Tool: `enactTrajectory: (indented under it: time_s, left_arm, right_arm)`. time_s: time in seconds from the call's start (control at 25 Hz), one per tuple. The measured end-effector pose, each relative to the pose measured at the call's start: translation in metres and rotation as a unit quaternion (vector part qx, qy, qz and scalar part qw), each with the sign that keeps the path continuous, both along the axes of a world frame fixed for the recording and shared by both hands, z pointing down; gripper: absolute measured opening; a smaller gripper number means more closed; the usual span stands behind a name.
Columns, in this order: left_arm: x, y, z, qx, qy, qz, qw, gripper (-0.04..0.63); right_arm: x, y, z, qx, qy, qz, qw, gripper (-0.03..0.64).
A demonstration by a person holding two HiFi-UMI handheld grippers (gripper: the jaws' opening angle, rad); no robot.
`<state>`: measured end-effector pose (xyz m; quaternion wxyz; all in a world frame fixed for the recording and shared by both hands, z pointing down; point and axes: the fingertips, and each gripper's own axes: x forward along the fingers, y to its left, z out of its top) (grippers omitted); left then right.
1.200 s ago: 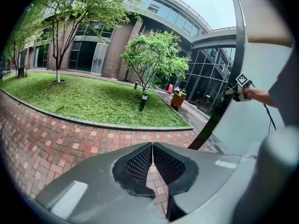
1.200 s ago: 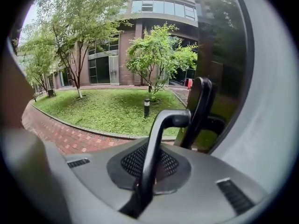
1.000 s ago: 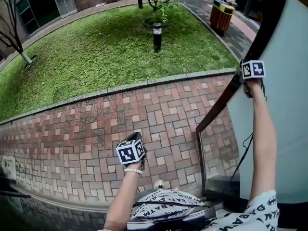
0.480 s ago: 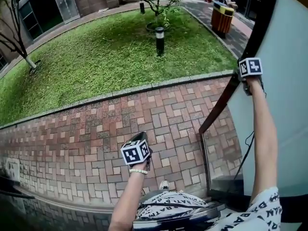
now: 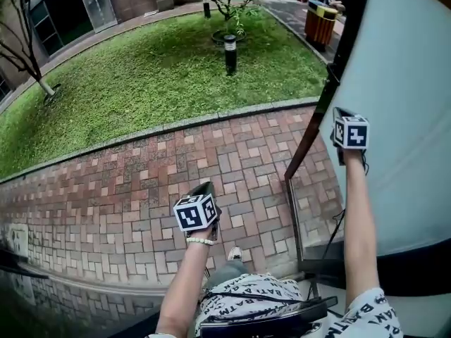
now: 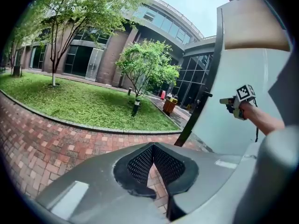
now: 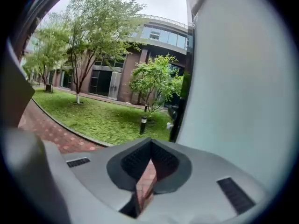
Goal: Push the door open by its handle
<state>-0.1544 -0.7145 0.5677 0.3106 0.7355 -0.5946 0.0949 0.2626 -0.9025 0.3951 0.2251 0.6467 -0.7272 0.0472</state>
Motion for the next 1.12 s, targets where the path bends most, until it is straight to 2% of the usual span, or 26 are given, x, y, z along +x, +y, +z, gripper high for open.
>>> enactTrajectory:
  time_s: [0.08,0.24,0.4,0.56,0.8,0.96,1.12]
  left_arm:
    - [0.017,0.029,-0.013,0.012,0.005,0.008,0.9999,0.005]
    - [0.044,0.109,-0.037,0.04,0.014,0.018,0.9989,0.005]
    - [0.055,0.184,-0.05,0.04,0.013,0.002,0.9991,0.005]
    - [0.065,0.237,-0.057,0.034,0.003,-0.007,0.9994,0.005]
    - [0.055,0.291,-0.057,0.055,-0.009,-0.022,0.9982,0.005]
    - [0.05,0.316,-0.058,0.067,-0.01,-0.021,0.9975,0.005]
    - [0.051,0.343,-0.063,0.074,-0.013,-0.018,0.997,0.005]
  right_arm:
    - [-0.02,0.041,0.026,-0.027,-0.031,-0.03,0.999,0.002]
    - [-0.07,0.141,0.041,-0.038,-0.071,-0.097,0.992,0.002]
    - [-0.116,0.233,0.045,-0.058,-0.068,-0.161,0.983,0.002]
    - [-0.141,0.295,0.049,-0.069,-0.068,-0.206,0.974,0.003]
    - [-0.167,0.364,0.061,-0.065,-0.094,-0.242,0.964,0.003]
    - [-0.175,0.402,0.072,-0.077,-0.119,-0.243,0.96,0.003]
    - [-0.184,0.444,0.08,-0.082,-0.121,-0.246,0.958,0.003]
